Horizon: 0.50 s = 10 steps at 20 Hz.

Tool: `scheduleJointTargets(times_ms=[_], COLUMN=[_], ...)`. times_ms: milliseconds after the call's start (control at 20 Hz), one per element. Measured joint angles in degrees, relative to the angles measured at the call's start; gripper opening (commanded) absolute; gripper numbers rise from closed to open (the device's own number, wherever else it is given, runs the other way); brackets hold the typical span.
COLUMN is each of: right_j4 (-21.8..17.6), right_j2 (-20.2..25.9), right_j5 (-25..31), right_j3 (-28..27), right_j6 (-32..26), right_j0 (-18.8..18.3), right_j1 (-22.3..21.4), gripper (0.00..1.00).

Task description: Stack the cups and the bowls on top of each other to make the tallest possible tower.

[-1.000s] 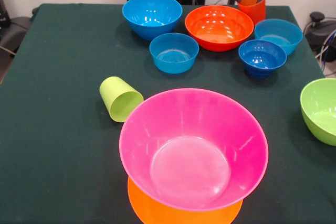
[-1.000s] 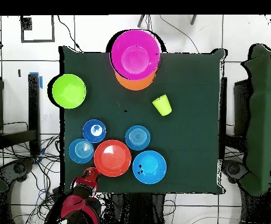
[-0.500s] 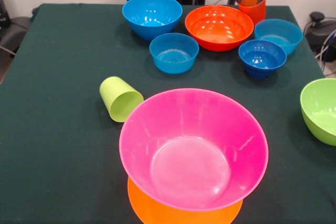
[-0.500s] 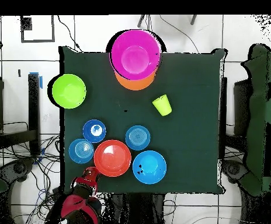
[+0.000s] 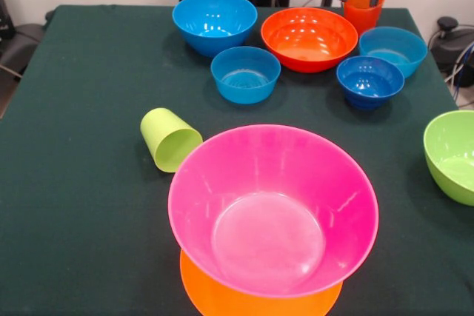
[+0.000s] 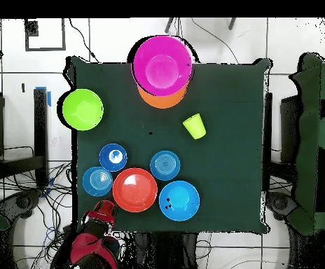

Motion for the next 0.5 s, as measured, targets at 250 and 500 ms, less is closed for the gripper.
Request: scheduleJointTargets(times_ms=[250,500], right_j4=[0.0,-0.4], right_j2=[0.3,0.6], right_j5=[0.0,0.0], right_j3=[0.0,0.0], right_j6=[0.0,0.0], right_j0=[-0.4,-0.8], right_j1=[-2.4,-4.4], gripper=[1.00,1.00])
